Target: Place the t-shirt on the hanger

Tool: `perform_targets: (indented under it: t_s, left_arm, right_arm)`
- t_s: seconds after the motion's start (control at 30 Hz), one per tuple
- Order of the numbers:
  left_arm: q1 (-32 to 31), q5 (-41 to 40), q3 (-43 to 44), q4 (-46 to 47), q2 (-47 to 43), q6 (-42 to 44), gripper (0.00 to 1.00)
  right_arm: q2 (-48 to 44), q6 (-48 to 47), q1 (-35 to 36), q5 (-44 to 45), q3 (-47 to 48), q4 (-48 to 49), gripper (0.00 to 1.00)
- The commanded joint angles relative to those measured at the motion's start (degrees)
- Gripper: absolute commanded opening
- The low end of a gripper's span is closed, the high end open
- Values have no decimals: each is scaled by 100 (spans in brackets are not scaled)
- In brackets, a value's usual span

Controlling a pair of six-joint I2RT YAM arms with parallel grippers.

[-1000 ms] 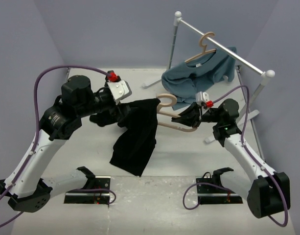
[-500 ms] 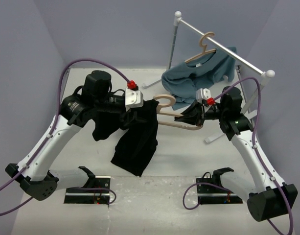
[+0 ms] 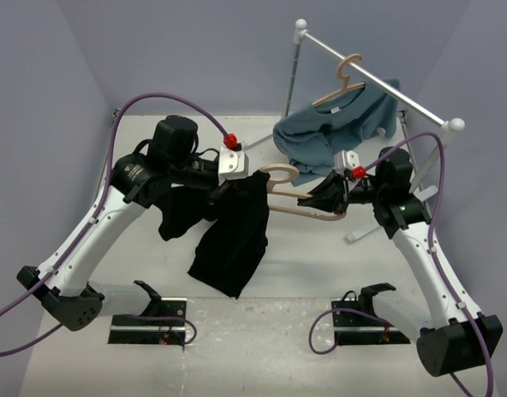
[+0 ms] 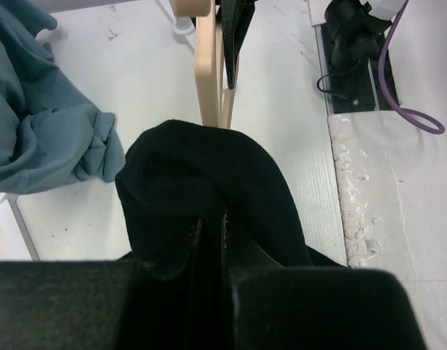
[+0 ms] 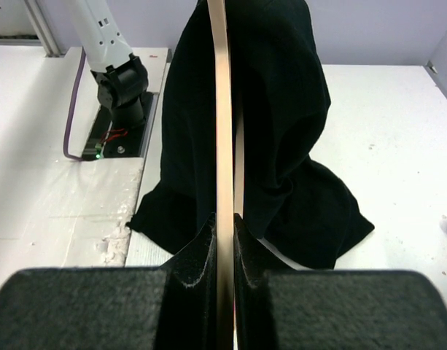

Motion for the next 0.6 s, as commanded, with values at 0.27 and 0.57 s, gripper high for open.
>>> perform_targets:
  t_s: [0.27, 0.57]
  left_arm:
    - [-14, -2288, -1497, 1802, -1781, -1472, 0]
    - [-8, -2217, -2611, 1791, -3201, -2929, 0]
  right_arm:
    - [-466, 3047, 1, 4082, 341, 333, 99]
    - [-1729, 7453, 419, 4505, -2982, 4018, 92]
